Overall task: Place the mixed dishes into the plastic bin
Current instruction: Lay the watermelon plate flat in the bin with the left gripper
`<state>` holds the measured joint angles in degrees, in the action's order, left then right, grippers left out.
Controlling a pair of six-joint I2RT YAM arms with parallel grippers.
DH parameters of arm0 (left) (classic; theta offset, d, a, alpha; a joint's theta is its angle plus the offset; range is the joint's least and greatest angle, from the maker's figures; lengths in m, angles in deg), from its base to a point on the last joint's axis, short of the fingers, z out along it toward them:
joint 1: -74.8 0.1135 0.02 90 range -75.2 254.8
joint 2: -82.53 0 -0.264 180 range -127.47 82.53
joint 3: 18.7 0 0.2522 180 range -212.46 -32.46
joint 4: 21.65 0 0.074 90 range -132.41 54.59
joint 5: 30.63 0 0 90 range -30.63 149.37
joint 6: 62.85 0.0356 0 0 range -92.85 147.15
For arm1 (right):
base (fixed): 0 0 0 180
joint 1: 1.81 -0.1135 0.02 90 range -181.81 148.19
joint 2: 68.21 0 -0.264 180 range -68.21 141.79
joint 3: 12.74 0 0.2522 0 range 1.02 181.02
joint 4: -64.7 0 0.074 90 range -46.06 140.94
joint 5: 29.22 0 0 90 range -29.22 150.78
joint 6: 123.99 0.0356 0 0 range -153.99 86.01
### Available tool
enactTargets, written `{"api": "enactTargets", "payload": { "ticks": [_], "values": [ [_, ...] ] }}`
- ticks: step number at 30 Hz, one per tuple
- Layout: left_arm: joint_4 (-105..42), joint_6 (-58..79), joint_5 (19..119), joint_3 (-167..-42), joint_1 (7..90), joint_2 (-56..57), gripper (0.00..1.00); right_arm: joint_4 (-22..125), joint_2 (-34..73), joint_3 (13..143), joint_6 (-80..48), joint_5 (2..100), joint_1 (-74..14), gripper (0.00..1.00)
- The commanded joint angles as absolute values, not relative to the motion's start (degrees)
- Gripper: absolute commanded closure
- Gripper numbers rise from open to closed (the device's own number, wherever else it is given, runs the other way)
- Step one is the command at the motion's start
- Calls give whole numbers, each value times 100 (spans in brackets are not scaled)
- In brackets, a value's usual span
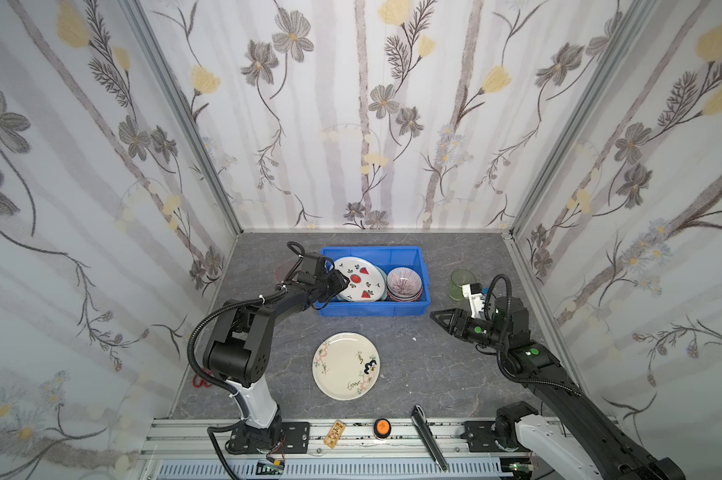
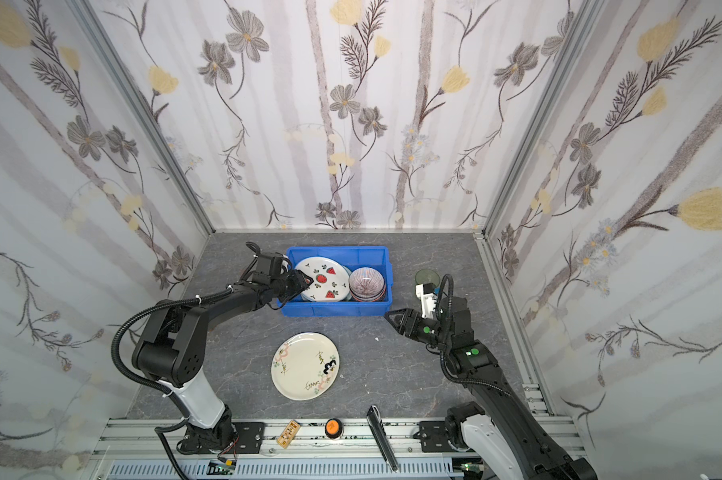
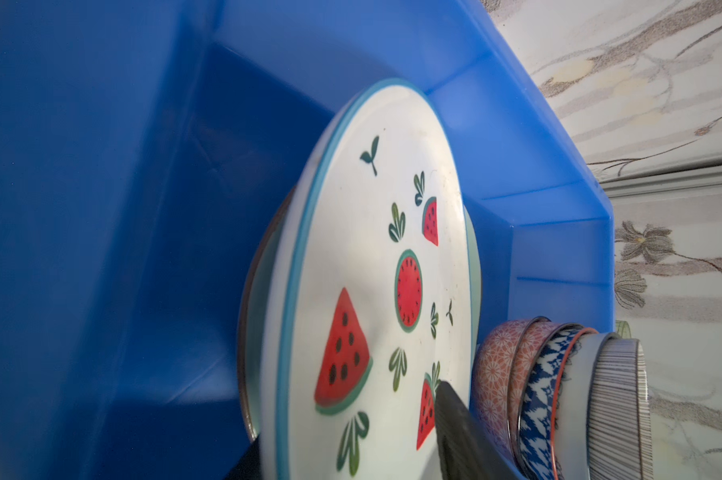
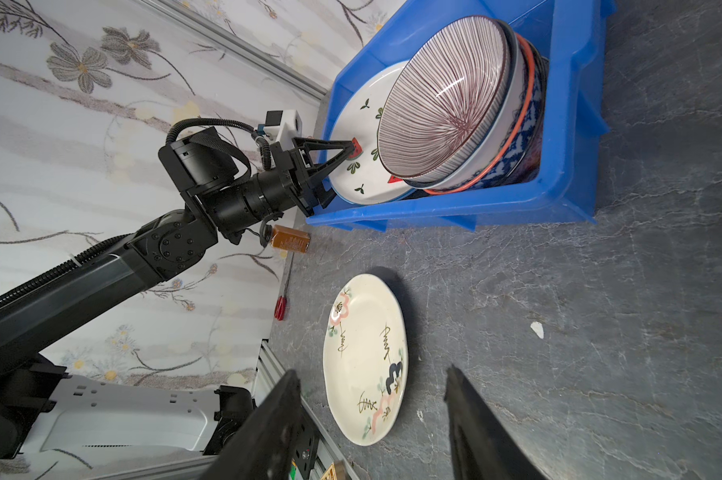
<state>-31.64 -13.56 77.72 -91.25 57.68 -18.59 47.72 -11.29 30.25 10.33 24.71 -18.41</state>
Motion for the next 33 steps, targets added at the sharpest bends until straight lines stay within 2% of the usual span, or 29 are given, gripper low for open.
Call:
{"api": "enactTargets", "payload": {
  "ticks": [1,19,33],
  "values": [
    [-3806,-1294,7498,-9156,5748,-1961,47,4767,-1143,3012,997,2388,-1842,44],
    [-4187,-1092,7068,-9380,5572,-2249,38,4804,-1144,2924,978,2373,-1833,44],
    [-4673,-919,6771,-9808,5450,-2321,26,4804,-1173,2938,987,2363,-1833,44]
  ]
}}
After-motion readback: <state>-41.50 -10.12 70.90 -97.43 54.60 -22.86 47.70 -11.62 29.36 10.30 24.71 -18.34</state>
